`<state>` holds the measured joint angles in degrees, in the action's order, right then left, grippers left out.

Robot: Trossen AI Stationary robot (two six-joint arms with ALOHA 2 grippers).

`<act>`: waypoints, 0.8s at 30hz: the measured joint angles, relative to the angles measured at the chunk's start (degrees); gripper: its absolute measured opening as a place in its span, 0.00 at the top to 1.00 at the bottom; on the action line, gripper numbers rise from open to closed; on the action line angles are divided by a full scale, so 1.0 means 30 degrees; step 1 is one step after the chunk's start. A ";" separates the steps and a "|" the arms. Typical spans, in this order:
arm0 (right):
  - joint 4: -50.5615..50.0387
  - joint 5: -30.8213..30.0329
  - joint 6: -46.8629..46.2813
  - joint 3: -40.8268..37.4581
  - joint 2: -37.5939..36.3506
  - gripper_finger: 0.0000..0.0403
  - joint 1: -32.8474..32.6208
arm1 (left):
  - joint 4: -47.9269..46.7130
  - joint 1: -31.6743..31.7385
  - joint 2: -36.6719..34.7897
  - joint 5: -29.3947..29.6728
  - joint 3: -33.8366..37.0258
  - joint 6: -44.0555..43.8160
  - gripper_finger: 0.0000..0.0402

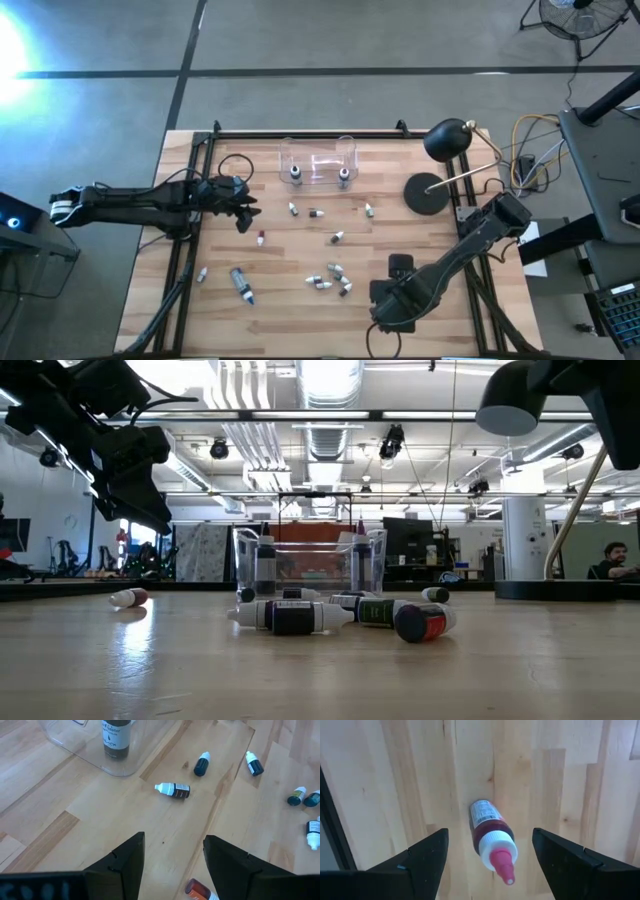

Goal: Pick & Place food coloring
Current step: Put the large pink food coloring bottle into the transparent bin

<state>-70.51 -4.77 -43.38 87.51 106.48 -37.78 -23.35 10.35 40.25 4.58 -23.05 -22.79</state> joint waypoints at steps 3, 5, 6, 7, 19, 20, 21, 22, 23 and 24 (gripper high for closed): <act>-0.0186 -0.0065 -0.0051 -0.0001 0.0000 0.30 0.0003 | 0.0000 -0.0003 0.0000 0.0000 0.0000 0.0015 0.56; -0.0369 -0.0062 -0.0212 -0.0005 0.0000 0.30 -0.0033 | 0.0000 -0.0002 0.0000 0.0002 0.0000 0.0015 0.56; -0.0367 -0.0057 -0.0298 -0.0037 0.0000 0.30 -0.0040 | 0.0000 0.0000 0.0000 0.0031 0.0000 0.0022 0.56; -0.0369 -0.0041 -0.0382 -0.0086 0.0000 0.30 -0.0059 | 0.0000 -0.0006 0.0000 0.0146 0.0000 0.0022 0.56; -0.0833 0.1073 0.0025 -0.0990 0.0000 0.49 -0.0073 | 0.0277 0.0000 0.0000 0.0510 0.0000 -0.0025 0.56; -0.0846 0.1084 0.0072 -0.0999 0.0000 0.51 -0.0073 | 0.0277 -0.0004 0.0000 0.0510 0.0000 -0.0036 0.56; -0.0830 0.1084 0.0096 -0.0999 0.0000 0.52 -0.0073 | 0.0275 -0.0007 0.0000 0.0510 0.0000 -0.0046 0.56; -0.0811 0.1084 0.0102 -0.0999 0.0000 0.54 -0.0073 | 0.0277 0.0000 0.0000 0.0510 0.0000 -0.0058 0.56; -0.0831 0.1084 0.0102 -0.0993 0.0000 0.56 -0.0073 | 0.0277 0.0000 0.0000 0.0510 0.0000 -0.0058 0.56; -0.0845 0.1084 0.0097 -0.0969 0.0000 0.57 -0.0073 | 0.0284 0.0000 0.0000 0.0510 0.0000 -0.0058 0.56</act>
<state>-73.05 -1.52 -43.08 84.60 106.48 -38.00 -22.50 10.35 40.25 6.11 -23.05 -22.96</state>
